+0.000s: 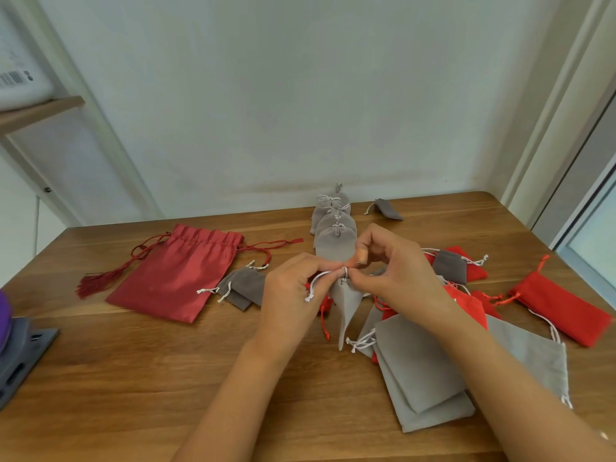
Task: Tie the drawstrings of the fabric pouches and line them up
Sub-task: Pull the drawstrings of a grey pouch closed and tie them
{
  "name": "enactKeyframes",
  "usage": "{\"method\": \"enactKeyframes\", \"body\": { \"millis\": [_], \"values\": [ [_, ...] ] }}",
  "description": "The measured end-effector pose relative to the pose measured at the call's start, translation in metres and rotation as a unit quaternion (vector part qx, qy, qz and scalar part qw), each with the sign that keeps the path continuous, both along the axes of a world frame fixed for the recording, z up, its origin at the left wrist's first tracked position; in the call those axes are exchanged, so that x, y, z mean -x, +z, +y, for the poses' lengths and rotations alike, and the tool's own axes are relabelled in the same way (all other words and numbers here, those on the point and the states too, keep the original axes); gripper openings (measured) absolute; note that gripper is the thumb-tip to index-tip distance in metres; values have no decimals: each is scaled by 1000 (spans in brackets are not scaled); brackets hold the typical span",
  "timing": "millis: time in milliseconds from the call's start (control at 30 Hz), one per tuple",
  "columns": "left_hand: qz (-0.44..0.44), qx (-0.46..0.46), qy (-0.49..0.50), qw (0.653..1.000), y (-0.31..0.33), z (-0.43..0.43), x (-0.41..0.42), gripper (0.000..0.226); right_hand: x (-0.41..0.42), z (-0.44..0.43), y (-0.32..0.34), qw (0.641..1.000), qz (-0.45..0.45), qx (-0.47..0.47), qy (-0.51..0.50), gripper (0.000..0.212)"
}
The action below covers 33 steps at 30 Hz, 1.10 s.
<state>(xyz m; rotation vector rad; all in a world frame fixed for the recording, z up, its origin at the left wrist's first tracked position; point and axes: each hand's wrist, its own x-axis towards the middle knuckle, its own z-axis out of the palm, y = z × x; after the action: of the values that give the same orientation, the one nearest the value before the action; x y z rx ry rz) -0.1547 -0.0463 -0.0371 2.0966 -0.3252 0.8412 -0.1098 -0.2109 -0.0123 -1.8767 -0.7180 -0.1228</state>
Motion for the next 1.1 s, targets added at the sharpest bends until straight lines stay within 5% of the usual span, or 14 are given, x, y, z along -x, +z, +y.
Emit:
{"method": "enactKeyframes", "body": {
  "millis": [267, 567, 800, 1100],
  "values": [
    [101, -52, -3, 994, 8, 7, 3, 3, -7, -8, 0, 993, -66, 92, -15, 32],
    [169, 16, -28, 985, 10, 0, 7, 5, -21, -10, -14, 998, 37, 47, 17, 22],
    [157, 74, -16, 985, 8, -5, 6, 3, -20, -8, -15, 984, 149, -37, 91, 7],
    [104, 86, 27, 990, 4, -1, 3, 4, -18, -10, -9, 984, 151, 3, 89, 31]
  ]
}}
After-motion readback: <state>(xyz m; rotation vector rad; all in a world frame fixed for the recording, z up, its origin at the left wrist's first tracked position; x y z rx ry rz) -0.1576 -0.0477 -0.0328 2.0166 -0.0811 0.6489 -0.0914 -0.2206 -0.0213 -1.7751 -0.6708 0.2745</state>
